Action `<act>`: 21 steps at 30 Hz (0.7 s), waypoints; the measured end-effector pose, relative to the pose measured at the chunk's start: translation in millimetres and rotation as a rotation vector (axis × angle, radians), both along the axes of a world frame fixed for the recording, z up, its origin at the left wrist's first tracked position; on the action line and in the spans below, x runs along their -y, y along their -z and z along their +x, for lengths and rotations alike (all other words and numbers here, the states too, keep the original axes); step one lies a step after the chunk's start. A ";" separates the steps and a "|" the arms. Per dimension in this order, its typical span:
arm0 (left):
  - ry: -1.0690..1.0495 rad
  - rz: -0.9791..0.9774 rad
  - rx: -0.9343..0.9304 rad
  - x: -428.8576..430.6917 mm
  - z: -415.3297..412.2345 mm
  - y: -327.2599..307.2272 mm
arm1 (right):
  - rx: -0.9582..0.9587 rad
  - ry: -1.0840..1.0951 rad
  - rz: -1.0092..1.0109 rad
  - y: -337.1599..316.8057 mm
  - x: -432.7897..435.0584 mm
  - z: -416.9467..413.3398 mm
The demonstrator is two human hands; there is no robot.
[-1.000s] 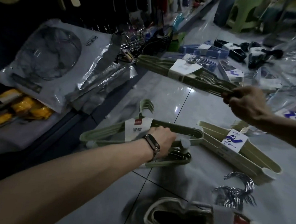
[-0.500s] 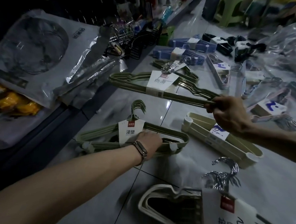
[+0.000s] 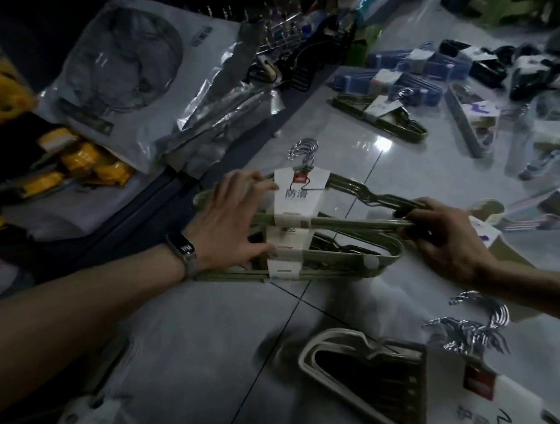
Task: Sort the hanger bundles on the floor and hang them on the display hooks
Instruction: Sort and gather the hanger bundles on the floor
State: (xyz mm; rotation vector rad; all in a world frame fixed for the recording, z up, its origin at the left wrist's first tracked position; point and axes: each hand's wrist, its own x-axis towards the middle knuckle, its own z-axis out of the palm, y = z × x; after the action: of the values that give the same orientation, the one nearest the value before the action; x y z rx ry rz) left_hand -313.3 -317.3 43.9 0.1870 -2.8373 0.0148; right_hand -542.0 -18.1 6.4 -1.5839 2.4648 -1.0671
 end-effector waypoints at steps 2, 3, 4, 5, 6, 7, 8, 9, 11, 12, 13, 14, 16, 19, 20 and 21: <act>-0.204 0.053 0.195 24.1 12.6 3.8 | -0.026 -0.010 0.032 6.2 4.7 2.6; -0.274 0.089 0.270 34.3 16.3 6.7 | -0.030 -0.021 0.049 10.7 6.5 2.5; -0.334 0.131 0.344 44.3 18.1 10.3 | -0.030 -0.037 0.072 15.4 7.5 2.6; -0.384 0.165 0.417 51.2 18.8 13.0 | -0.019 -0.052 0.098 21.0 7.8 1.7; -0.422 0.198 0.476 57.3 18.6 15.2 | -0.004 -0.062 0.127 26.4 7.5 0.9; -0.446 0.242 0.517 61.9 17.4 16.9 | 0.011 -0.071 0.149 30.6 7.0 0.4; -0.456 0.293 0.547 66.2 15.0 18.8 | 0.019 -0.083 0.170 33.6 6.2 -0.2; -0.447 0.327 0.576 69.2 11.7 20.2 | 0.000 -0.094 0.190 35.8 5.5 -0.8; -0.389 0.336 0.619 72.3 2.7 22.7 | -0.086 -0.084 0.250 39.3 5.4 -1.9; -0.358 0.336 0.634 72.5 -1.5 24.2 | -0.108 -0.065 0.288 40.5 6.0 -2.0; -0.332 0.335 0.645 71.2 -5.3 25.8 | -0.101 -0.052 0.313 40.5 6.7 -1.3; -0.318 0.330 0.653 70.5 -8.5 28.8 | -0.074 -0.047 0.323 38.9 7.4 0.9; -0.305 0.298 0.663 67.8 -13.3 33.7 | -0.003 -0.059 0.318 35.9 9.3 5.3; -0.331 0.220 0.648 66.8 -16.2 33.2 | -0.065 -0.029 0.374 29.2 20.3 7.2; -0.334 0.198 0.632 66.6 -16.2 31.4 | -0.124 -0.028 0.418 27.1 26.3 6.7; -0.333 0.187 0.616 66.8 -16.2 29.7 | -0.180 -0.027 0.482 25.6 33.3 6.0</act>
State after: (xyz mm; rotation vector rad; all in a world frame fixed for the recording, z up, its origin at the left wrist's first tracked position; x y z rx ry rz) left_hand -329.5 -384.1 14.2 0.8233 -3.3715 -0.1462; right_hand -536.1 -51.4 -19.2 -1.5964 2.5328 -0.2936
